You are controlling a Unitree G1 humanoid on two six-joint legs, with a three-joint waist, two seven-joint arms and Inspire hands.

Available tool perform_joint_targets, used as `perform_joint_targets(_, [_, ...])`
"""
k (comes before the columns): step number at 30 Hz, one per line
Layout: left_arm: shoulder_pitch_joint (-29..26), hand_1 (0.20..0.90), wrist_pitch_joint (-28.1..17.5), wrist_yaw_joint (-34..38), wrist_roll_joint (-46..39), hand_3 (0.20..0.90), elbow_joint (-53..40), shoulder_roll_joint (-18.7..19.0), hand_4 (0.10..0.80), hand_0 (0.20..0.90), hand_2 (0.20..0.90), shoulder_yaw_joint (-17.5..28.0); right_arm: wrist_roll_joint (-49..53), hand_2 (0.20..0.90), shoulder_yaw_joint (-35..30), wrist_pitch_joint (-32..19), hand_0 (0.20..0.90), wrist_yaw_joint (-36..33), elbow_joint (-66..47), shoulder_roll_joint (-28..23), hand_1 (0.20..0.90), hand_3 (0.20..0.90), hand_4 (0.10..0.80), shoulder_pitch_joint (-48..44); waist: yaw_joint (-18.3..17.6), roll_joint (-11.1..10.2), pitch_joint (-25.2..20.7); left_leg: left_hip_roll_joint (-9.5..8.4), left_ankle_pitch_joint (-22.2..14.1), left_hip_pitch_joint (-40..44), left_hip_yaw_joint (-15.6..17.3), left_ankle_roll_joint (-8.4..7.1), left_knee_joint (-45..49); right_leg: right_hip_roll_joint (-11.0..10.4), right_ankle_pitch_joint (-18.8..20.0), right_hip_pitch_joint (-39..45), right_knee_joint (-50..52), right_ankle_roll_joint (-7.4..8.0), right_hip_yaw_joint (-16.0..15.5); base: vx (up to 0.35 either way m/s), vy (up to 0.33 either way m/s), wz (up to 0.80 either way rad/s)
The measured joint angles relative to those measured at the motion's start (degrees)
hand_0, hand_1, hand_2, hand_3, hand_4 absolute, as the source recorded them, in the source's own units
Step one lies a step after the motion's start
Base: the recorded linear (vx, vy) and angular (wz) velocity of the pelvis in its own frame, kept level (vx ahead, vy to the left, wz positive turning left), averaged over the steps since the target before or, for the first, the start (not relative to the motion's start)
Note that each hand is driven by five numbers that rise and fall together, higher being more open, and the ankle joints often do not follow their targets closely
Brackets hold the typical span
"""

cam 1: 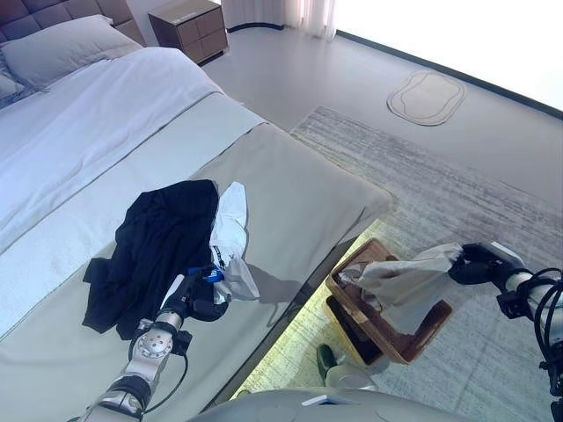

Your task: Pick up the clothes from the bed and place them into the basket

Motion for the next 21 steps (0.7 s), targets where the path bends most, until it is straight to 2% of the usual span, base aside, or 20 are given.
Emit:
perform_joint_targets(7, [0.29, 0.900, 0.00, -0.02, 0.01, 0.900, -0.01, 0.01, 0.800, 0.900, 0.900, 0.00, -3.11, 0.900, 1.47, 0.01, 0.900, -1.38, 1.53, 1.22, 0.900, 0.900, 0.800, 0.02, 0.11, -0.51, 0.31, 0.05, 0.18, -0.35, -0.66, -0.12, 0.00, -0.06, 0.00, 0.02, -0.02, 0.00, -0.65, 0.001, -0.006, 0.05])
perform_joint_targets(21, [0.61, 0.900, 0.00, -0.08, 0.00, 0.900, -0.06, 0.01, 0.800, 0.900, 0.900, 0.00, -3.13, 0.900, 1.27, 0.09, 0.900, -6.90, -0.97, 2.23, 0.900, 0.900, 0.800, 0.10, 0.09, -0.71, 0.44, 0.10, 0.30, -0.33, -1.03, -0.14, -0.01, -0.07, 0.00, 0.26, -0.05, 0.00, -0.92, 0.000, 0.000, 0.00])
